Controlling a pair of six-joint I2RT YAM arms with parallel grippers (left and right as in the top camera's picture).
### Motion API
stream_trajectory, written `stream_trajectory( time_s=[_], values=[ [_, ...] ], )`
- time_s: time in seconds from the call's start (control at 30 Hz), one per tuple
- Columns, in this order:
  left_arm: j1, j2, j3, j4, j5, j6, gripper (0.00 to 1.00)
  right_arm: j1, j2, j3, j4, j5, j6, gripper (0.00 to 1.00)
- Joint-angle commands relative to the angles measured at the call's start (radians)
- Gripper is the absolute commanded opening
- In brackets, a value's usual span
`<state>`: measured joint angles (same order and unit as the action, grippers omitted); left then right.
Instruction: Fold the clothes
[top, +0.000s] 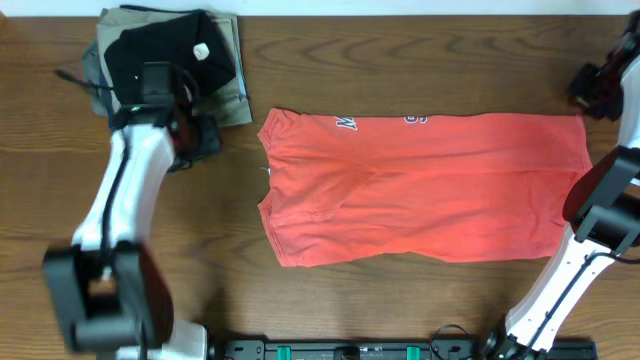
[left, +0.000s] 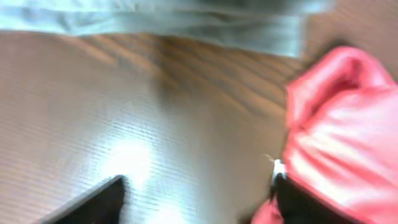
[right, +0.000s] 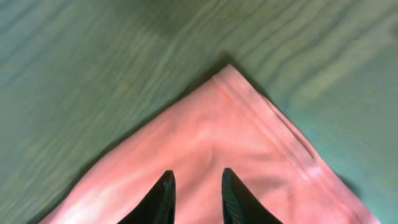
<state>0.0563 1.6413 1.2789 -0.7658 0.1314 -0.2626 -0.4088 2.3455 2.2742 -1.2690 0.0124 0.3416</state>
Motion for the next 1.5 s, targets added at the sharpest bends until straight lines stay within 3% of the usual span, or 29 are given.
stream_trajectory(
  time_s=[0.0,0.47,0.6,0.77,0.9,0.93,0.97,1.0,1.03,1.23,1.47],
  values=[
    [0.0,-0.092,0.009,-0.08,0.045,-0.005,0.94,-0.004,-0.026,0.077,-0.078,-0.024,0.059,0.24],
    [-0.002,-0.452,-0.005,-0.454,0.125,-0.005,0.94,-0.003,-0.219,0.089,-0.43,-0.055,0.063,0.17],
    [-0.015,-0.505,-0.034,-0.523,0.132,-0.005,0.95,-0.003,-0.304,0.039,-0.43,-0.125,0.013,0.17],
    [-0.079,-0.529,-0.139,-0.531,0.215,-0.005,0.94,-0.003,-0.441,-0.106,-0.417,-0.132,-0.01,0.17],
    [-0.147,-0.529,-0.285,-0.426,0.277,-0.033,0.91,-0.003,-0.571,-0.272,-0.356,-0.126,-0.017,0.18],
    [-0.16,-0.529,-0.315,-0.396,0.277,-0.056,0.9,-0.003,-0.604,-0.317,-0.335,-0.126,-0.017,0.2],
    [-0.178,-0.529,-0.357,-0.351,0.277,-0.085,0.9,-0.003,-0.647,-0.38,-0.305,-0.127,-0.016,0.29],
    [-0.196,-0.529,-0.396,-0.305,0.278,-0.117,0.89,-0.002,-0.677,-0.429,-0.282,-0.129,-0.017,0.47],
    [-0.212,-0.528,-0.426,-0.267,0.278,-0.14,0.89,-0.002,-0.704,-0.478,-0.259,-0.132,-0.017,0.99],
    [-0.33,-0.481,-0.544,-0.043,0.276,-0.234,0.88,-0.002,-0.796,-0.782,-0.118,-0.138,-0.017,0.99],
    [-0.462,-0.311,-0.55,0.058,0.27,-0.322,0.82,-0.003,-0.796,-1.041,0.058,-0.201,-0.017,0.99]
  ],
)
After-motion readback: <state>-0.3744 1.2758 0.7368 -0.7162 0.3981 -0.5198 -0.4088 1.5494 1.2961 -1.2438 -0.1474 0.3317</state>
